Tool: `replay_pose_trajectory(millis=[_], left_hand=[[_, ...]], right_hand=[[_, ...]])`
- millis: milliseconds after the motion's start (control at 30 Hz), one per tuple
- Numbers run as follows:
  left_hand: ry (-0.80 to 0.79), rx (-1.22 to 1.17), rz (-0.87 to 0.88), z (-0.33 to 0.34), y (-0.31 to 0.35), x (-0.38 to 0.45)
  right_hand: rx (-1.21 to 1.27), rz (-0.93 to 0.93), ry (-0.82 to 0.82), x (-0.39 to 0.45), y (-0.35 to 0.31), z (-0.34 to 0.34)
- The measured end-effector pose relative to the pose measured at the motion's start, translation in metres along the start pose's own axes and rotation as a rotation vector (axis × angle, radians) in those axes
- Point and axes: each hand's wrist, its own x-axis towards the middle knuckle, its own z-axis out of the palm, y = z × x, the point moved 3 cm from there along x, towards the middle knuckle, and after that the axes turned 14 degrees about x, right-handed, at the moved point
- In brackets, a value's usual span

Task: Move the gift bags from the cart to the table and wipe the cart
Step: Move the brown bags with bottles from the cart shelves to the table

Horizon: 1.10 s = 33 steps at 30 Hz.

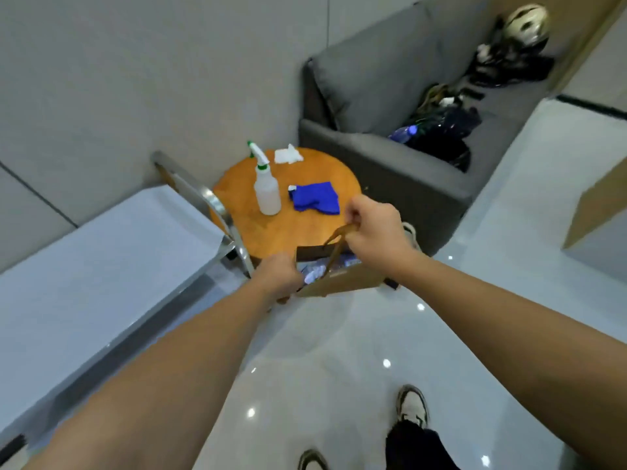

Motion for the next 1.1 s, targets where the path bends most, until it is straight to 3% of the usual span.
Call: replay_pose_trajectory(millis=[67, 133, 233, 400, 600, 867, 1100], left_hand=[[0.027, 0.030, 0.086, -0.026, 0.065, -0.003], [0.084, 0.126, 0.190, -0.043, 0.133, -0.011], [0.086, 0.188, 0.303, -0.044, 0.230, -0.024], [0.087, 0.256, 0.428, -0.002, 0.374, -0.053], [-0.038, 0.386, 0.565, 0.101, 0.521, -0.084], [-0.172, 0.706, 0.840, 0.256, 0.676, -0.131], [-0.302, 0.895, 1.062, 0.350, 0.785, -0.141]], right_hand=[[0.279, 0.075, 0.315, -0.005, 0.002, -0.056], [0.405, 0.113, 0.563, -0.013, 0.011, -0.111], [0.426, 0.182, 0.737, -0.034, 0.036, -0.189], [0.411, 0.249, 0.863, -0.089, 0.098, -0.307], [0.341, 0.423, 0.968, -0.167, 0.187, -0.424], [0.353, 0.661, 1.146, -0.294, 0.296, -0.506], [0.317, 0.800, 1.320, -0.358, 0.364, -0.566]])
